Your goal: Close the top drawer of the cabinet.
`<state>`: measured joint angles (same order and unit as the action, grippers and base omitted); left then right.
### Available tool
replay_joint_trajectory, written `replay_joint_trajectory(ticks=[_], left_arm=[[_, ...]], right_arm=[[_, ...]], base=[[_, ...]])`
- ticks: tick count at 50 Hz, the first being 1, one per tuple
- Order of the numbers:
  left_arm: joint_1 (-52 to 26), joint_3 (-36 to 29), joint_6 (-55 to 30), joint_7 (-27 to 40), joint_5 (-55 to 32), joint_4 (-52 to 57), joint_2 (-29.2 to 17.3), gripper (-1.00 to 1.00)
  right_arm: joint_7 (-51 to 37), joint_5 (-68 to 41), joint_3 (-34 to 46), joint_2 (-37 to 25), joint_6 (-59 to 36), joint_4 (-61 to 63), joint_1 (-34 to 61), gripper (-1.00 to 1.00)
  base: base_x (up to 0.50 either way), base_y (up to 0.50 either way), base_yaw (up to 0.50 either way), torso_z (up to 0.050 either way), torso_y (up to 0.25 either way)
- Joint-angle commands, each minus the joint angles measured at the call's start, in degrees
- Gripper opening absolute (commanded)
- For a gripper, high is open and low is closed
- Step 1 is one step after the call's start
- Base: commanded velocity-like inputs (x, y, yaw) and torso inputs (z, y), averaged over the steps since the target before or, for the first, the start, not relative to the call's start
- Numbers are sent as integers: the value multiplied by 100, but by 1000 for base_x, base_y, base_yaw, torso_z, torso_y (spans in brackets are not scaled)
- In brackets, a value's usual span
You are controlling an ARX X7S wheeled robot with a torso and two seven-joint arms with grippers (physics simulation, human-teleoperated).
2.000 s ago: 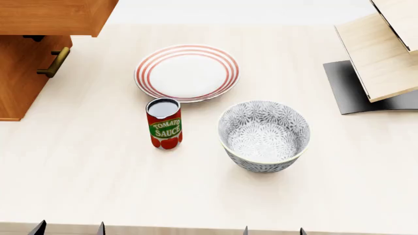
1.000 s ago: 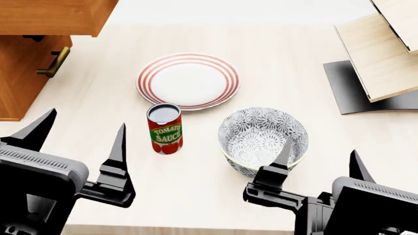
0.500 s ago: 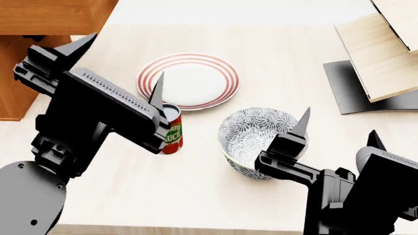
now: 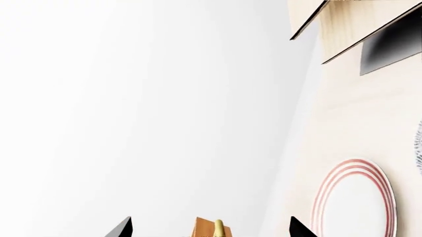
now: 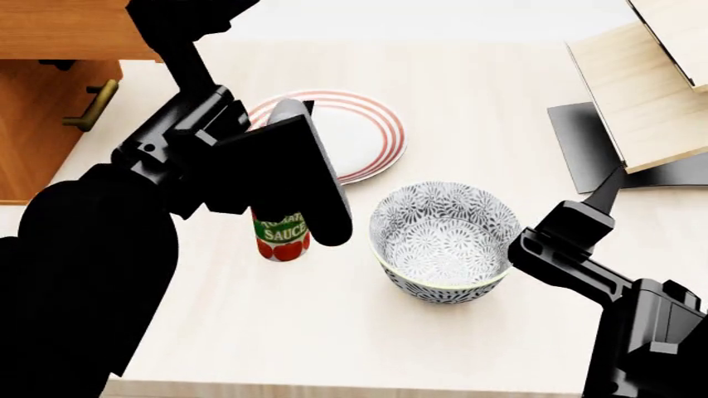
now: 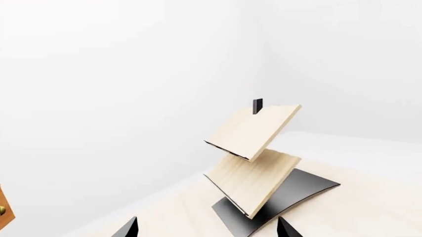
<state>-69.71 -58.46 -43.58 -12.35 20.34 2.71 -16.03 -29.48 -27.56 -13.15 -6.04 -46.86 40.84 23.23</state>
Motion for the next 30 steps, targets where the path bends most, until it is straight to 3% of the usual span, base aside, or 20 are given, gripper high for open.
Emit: replay_joint_trajectory(ticks=[1,11,30], left_arm=[[-378,-580,70,-200,353,-326,-57,100],[-175,-524,57,-15,326,-320,-9,100],[-38,-622,214,56,250,-729,24,100]], right_arm=[[-132,-125,-45,-72,-51,68,58,100],[-151,-198,-21,-100,20,7,49,100],[-283,-249,18,-184,71,-9,7,100]], base=[[0,0,0,0,0],[13,0,0,0,0],[421,144,0,0,0]])
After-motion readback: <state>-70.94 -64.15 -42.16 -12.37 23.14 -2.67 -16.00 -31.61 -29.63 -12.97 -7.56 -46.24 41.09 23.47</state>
